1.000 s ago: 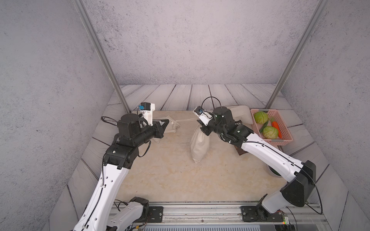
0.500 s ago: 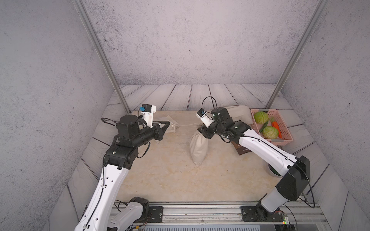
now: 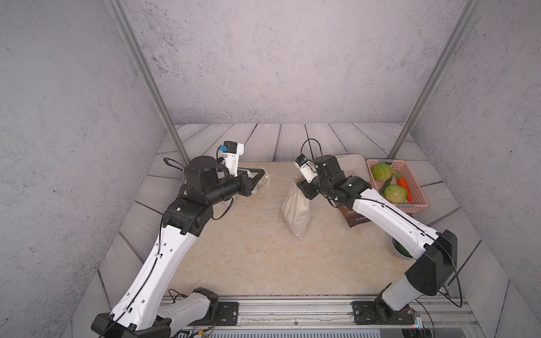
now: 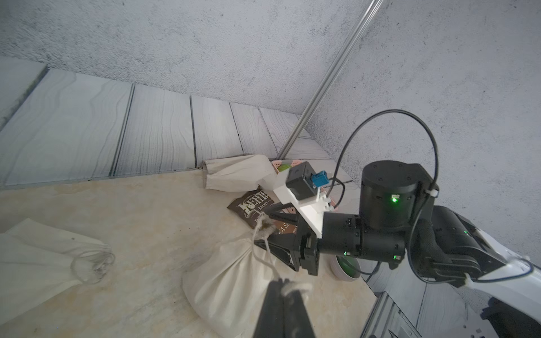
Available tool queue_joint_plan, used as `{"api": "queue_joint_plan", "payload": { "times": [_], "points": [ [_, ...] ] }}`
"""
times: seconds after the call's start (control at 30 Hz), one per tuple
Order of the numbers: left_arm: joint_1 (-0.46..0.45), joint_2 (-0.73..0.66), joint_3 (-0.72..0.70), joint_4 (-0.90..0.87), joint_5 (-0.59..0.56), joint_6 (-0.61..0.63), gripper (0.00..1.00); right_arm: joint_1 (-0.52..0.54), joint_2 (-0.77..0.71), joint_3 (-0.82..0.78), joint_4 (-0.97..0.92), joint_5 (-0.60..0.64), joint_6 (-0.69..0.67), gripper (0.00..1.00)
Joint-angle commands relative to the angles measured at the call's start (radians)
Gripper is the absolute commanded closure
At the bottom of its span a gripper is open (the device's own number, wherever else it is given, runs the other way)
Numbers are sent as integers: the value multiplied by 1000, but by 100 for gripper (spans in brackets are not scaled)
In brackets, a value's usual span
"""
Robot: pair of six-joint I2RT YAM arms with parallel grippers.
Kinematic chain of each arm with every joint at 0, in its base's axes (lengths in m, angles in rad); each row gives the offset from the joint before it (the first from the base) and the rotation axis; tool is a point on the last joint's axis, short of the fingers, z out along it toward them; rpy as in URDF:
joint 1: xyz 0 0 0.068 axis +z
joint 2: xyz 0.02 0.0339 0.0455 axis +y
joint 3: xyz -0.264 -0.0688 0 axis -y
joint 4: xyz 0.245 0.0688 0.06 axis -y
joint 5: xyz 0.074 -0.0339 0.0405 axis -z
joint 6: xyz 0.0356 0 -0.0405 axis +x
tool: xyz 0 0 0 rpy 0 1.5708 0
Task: Close the soil bag
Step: Frap the soil bag at the center of the board.
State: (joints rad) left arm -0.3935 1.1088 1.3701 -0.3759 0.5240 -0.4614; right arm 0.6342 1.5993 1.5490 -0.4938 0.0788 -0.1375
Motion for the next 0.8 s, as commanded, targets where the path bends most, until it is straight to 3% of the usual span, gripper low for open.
{"api": "queue_joint_plan", "payload": {
  "times": [0.0,0.23,0.43,0.63,0.77],
  "points": [
    [-8,-54,38,109,17,-14,100,-64,7,30,22,49,-64,35],
    [-27,-62,62,109,2,-12,100,-73,46,95,15,-167,-117,25],
    [-79,0,54,147,-9,-35,100,-73,-11,-69,54,-339,-59,21],
    [-195,104,125,143,-64,0,100,-71,-218,-346,306,-322,80,3],
    [-245,145,161,151,-86,8,100,-69,-321,-375,308,-321,105,1]
  ]
}}
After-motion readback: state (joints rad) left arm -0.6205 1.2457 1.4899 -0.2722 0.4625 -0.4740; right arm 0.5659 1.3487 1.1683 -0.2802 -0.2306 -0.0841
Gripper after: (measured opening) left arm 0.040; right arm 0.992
